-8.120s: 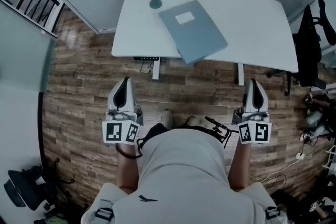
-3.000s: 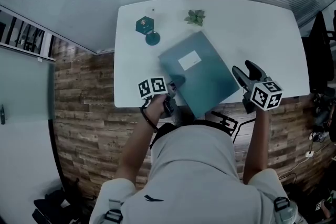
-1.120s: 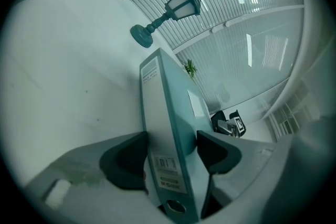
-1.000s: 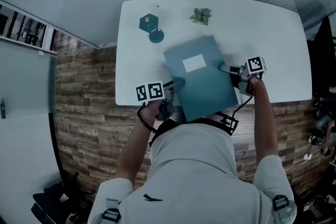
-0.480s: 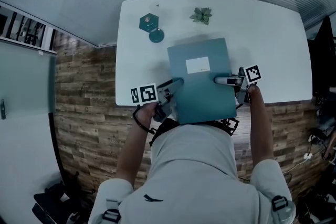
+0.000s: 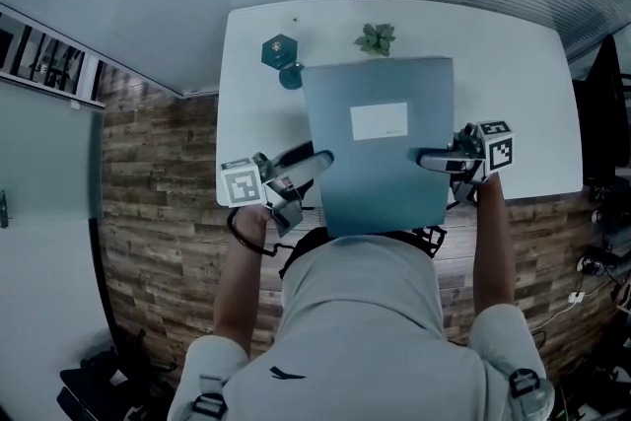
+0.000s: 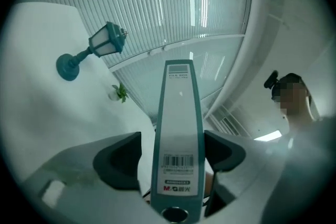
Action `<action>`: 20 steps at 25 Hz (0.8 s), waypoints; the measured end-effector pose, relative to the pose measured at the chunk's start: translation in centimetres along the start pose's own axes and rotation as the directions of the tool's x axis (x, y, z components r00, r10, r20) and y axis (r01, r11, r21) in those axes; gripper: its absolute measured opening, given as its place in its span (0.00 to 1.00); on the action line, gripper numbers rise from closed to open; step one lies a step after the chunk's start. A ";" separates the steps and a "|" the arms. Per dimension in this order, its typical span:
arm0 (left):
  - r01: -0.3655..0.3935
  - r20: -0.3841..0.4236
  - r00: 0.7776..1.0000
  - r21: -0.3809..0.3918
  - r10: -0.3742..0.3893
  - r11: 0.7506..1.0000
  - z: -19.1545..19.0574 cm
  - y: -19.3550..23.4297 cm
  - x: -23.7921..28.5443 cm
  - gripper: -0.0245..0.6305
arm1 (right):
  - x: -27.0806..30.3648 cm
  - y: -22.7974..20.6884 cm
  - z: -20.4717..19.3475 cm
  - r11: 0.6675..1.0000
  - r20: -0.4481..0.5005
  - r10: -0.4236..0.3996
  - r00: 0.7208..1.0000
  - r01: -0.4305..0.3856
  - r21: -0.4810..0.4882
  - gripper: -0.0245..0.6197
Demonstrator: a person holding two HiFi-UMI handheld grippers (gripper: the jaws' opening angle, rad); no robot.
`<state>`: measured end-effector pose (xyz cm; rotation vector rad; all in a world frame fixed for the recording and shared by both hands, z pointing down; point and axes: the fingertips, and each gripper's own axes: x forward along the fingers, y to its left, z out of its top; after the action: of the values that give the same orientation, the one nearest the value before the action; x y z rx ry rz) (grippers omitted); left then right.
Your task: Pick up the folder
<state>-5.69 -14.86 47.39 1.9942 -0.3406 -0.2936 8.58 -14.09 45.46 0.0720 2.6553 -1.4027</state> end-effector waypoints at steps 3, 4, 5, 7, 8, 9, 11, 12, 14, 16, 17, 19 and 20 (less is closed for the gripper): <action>0.072 -0.087 0.994 0.122 -0.062 0.990 -0.2 -3.1 1.1 0.62 | 1.3 2.3 1.3 0.995 -0.008 0.031 0.999 -0.031 -0.091 0.54; 0.101 -0.138 0.987 0.180 -0.077 0.978 -0.7 -4.1 1.7 0.62 | 1.8 3.1 1.6 0.991 -0.023 0.037 0.999 -0.040 -0.126 0.54; 0.134 -0.187 0.978 0.236 -0.090 0.962 -1.3 -5.1 2.2 0.60 | 2.4 3.9 1.8 0.985 -0.041 0.040 0.998 -0.046 -0.164 0.54; 0.193 -0.239 0.964 0.320 -0.118 0.928 -1.8 -6.9 2.6 0.56 | 3.1 5.3 2.2 0.970 -0.067 0.036 0.997 -0.051 -0.239 0.54; 0.209 -0.241 0.962 0.348 -0.128 0.914 -1.7 -7.6 2.7 0.54 | 3.2 5.9 2.5 0.961 -0.075 0.031 0.997 -0.050 -0.272 0.54; 0.218 -0.239 0.962 0.375 -0.134 0.901 -1.4 -8.1 2.7 0.54 | 3.3 6.5 2.8 0.952 -0.082 0.024 0.996 -0.047 -0.302 0.54; 0.231 -0.233 0.962 0.427 -0.140 0.874 -1.1 -8.8 2.8 0.54 | 3.4 7.4 3.4 0.935 -0.099 0.012 0.995 -0.047 -0.351 0.54; 0.234 -0.229 0.963 0.444 -0.143 0.865 -1.0 -9.2 2.8 0.53 | 3.5 7.8 3.6 0.928 -0.108 0.009 0.994 -0.048 -0.369 0.54; 0.234 -0.218 0.965 0.463 -0.146 0.855 -0.7 -9.9 2.8 0.53 | 3.6 8.5 3.9 0.919 -0.116 0.009 0.993 -0.054 -0.390 0.55; 0.228 -0.212 0.967 0.480 -0.140 0.847 -0.7 -10.6 2.6 0.53 | 3.7 9.1 4.1 0.913 -0.113 0.015 0.994 -0.059 -0.403 0.55; 0.225 -0.213 0.968 0.493 -0.134 0.840 -0.8 -10.9 2.5 0.53 | 3.8 9.3 4.1 0.910 -0.110 0.017 0.994 -0.061 -0.411 0.55; 0.219 -0.216 0.969 0.531 -0.119 0.819 -1.1 -11.4 2.4 0.53 | 3.8 9.9 4.0 0.899 -0.111 0.018 0.994 -0.065 -0.434 0.55; 0.216 -0.216 0.970 0.550 -0.113 0.806 -1.2 -11.7 2.3 0.54 | 3.9 10.2 4.0 0.892 -0.116 0.016 0.993 -0.067 -0.447 0.55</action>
<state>-1.81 -9.86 37.25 2.6362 -0.1463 -0.1271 6.23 -11.71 34.29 0.1583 2.9749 -0.7552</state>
